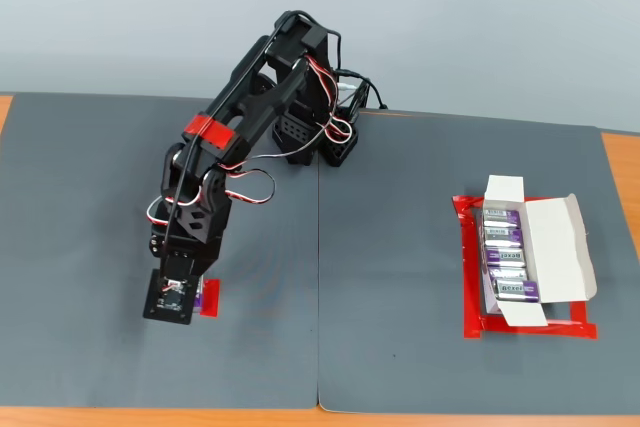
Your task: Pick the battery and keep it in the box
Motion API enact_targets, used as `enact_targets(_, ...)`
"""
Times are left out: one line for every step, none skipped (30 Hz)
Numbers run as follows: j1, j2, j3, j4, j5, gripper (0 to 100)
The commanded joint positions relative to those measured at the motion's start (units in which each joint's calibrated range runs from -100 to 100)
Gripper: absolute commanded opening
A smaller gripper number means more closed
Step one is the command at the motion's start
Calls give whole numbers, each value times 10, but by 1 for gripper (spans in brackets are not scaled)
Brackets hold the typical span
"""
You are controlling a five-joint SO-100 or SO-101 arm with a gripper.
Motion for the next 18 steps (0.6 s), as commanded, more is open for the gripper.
enact_targets(-10,-5,-21,19,2,15)
enact_targets(-13,-5,-20,24,2,17)
enact_targets(-16,-5,-20,32,2,19)
enact_targets(-19,-5,-20,37,2,21)
enact_targets(-21,-5,-20,43,2,22)
enact_targets(-24,-5,-20,45,1,23)
enact_targets(-26,-5,-20,45,1,24)
enact_targets(-26,-5,-20,46,1,24)
enact_targets(-26,-5,-19,46,1,24)
enact_targets(-26,-4,-19,46,1,24)
enact_targets(-26,-4,-18,46,1,25)
enact_targets(-26,-4,-18,46,1,24)
enact_targets(-26,-3,-18,46,1,24)
enact_targets(-26,-3,-18,46,1,24)
enact_targets(-25,-2,-18,46,1,24)
enact_targets(-25,2,-18,46,1,24)
enact_targets(-24,8,-18,46,1,24)
enact_targets(-24,14,-18,46,1,24)
